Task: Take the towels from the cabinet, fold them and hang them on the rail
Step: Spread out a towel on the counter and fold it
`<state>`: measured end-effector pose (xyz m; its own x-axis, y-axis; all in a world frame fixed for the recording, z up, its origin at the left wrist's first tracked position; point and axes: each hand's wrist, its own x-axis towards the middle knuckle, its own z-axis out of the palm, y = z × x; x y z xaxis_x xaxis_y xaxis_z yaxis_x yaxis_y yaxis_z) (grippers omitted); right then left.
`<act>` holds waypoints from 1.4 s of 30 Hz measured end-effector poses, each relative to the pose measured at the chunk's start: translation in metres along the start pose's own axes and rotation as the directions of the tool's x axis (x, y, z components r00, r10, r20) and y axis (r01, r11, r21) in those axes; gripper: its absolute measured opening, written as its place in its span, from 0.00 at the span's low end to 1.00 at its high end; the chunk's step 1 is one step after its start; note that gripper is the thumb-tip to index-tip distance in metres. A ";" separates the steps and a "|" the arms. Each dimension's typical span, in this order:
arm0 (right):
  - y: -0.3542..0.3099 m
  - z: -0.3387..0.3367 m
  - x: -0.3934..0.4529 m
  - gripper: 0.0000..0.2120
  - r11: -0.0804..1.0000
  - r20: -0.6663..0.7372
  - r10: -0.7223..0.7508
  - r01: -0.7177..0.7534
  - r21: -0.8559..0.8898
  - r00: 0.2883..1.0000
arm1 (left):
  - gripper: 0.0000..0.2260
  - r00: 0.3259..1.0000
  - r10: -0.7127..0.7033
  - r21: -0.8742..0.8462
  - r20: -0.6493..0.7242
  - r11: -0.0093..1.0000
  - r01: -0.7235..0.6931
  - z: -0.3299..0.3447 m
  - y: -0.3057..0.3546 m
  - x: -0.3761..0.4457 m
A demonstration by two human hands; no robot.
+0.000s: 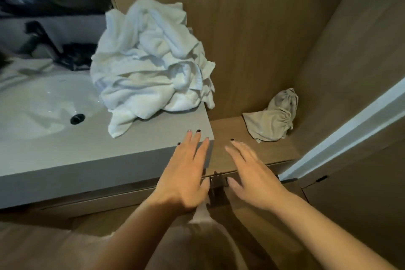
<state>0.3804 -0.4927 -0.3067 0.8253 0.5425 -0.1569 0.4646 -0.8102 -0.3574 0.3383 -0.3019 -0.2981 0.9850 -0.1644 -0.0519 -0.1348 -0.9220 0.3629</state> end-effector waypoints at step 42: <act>-0.092 -0.172 0.351 0.35 0.983 -0.108 -0.178 0.181 0.024 0.978 | 0.30 0.864 -0.255 -0.152 -0.434 0.966 0.209 -0.167 -0.239 0.189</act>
<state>0.6820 -0.2656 -0.1707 0.7591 0.6509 0.0091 0.5987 -0.6927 -0.4020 0.5746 -0.0536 -0.2393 0.9323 0.2448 0.2663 0.0915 -0.8719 0.4810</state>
